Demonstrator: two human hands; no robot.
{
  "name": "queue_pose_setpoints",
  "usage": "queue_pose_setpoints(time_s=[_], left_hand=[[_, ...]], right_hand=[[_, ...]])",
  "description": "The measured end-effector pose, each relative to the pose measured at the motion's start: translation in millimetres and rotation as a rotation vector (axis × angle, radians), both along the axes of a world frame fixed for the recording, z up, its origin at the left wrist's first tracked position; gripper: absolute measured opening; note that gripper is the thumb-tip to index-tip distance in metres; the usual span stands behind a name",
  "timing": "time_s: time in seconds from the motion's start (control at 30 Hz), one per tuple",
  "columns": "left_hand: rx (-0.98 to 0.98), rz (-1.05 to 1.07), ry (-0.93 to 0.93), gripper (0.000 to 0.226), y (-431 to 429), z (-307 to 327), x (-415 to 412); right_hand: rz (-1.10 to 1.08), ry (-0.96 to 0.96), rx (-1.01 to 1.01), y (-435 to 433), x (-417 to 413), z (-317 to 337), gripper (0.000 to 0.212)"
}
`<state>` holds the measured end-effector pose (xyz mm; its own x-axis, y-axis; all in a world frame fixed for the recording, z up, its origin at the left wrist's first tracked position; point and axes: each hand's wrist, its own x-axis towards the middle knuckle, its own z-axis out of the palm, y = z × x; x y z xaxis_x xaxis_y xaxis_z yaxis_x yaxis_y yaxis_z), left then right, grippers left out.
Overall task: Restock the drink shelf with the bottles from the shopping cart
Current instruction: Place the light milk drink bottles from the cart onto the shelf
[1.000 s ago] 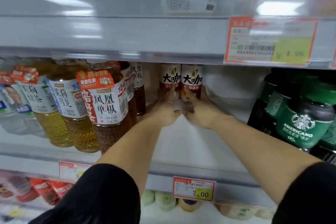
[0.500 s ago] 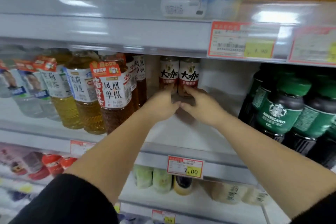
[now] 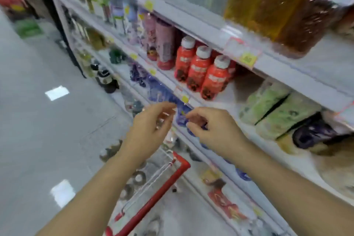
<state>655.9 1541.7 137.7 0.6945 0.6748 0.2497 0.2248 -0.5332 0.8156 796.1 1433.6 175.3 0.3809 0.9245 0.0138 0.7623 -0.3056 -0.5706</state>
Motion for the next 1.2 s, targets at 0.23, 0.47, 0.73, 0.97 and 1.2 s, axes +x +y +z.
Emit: queue_pose_setpoints(time_s=[0.23,0.47,0.73,0.97,1.2], left_hand=[[-0.261,0.356,0.442,0.024,26,-158,-142],[-0.44,0.439,0.657,0.031,21,-283,-210],[-0.476,0.484,0.597,0.034,13,-339,-213],[-0.082,0.351,0.672,0.037,24,-342,-194],[-0.421,0.031,1.025,0.042,55,-378,-139]], right_hand=[[0.166,0.112,-0.426,86,-70,-173,0.015],[0.311,0.093,-0.722,132,-114,-329,0.009],[0.4,0.074,-0.88,135,-128,-470,0.038],[0.271,0.081,-0.717,144,-135,-426,0.014],[0.135,0.182,-0.516,117,-95,-347,0.021]])
